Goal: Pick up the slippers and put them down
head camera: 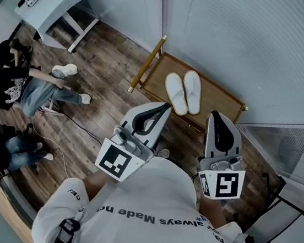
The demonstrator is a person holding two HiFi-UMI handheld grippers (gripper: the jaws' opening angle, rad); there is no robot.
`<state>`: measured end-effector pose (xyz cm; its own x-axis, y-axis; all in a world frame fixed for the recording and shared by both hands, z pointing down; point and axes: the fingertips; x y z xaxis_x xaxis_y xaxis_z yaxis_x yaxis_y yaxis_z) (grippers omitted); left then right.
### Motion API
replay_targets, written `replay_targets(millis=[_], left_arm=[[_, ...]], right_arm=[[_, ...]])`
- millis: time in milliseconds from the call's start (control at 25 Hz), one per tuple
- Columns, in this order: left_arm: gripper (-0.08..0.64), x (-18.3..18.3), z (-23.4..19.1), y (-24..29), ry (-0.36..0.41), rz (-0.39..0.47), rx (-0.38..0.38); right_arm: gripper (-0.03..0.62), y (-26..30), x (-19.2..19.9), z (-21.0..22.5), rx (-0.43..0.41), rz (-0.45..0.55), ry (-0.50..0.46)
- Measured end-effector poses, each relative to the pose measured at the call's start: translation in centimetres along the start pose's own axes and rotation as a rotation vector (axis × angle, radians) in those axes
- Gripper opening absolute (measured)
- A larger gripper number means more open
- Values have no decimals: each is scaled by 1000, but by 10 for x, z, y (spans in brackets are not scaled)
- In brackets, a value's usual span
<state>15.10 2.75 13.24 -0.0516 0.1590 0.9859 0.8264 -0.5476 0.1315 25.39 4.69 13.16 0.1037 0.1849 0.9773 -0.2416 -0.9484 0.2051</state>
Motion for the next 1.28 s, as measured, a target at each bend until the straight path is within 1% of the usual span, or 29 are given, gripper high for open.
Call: replay_targets(millis=[160,320,480,720,920,1080,1280], left_arm=[[12,-5,-41,16,-1,-3,9],[11,-8,-76,25,-6,6,19],[11,-9,-98,28,-3,20,40],[11,-2,-108,45,-13,-5,80],[11,0,-107,54,-18,-12,68],[11,-2,-103,65,-21,-14,65],[11,23,-98,76,-18,-57,63]], right_arm=[[15,42,-13,0,11,1,-9],[15,77,-15,-3,17,-3,-14],[15,99,-18,-8,34,-5,-11],[15,115,-16,0,57,-11,-4],[17,109,-11,16,68,-14,10],[17,110,-8,26,50,-37,9],[18,115,15,34,30,-79,17]])
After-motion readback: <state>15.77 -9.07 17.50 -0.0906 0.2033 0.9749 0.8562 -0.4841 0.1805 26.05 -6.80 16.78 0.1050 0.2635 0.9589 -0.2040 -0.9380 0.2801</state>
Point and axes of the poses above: the fingertips, and each gripper's own axes: y forward along the fingers, z to its right, x out of its underside, and after that the axes turned 8 degrees about -z, right-handed
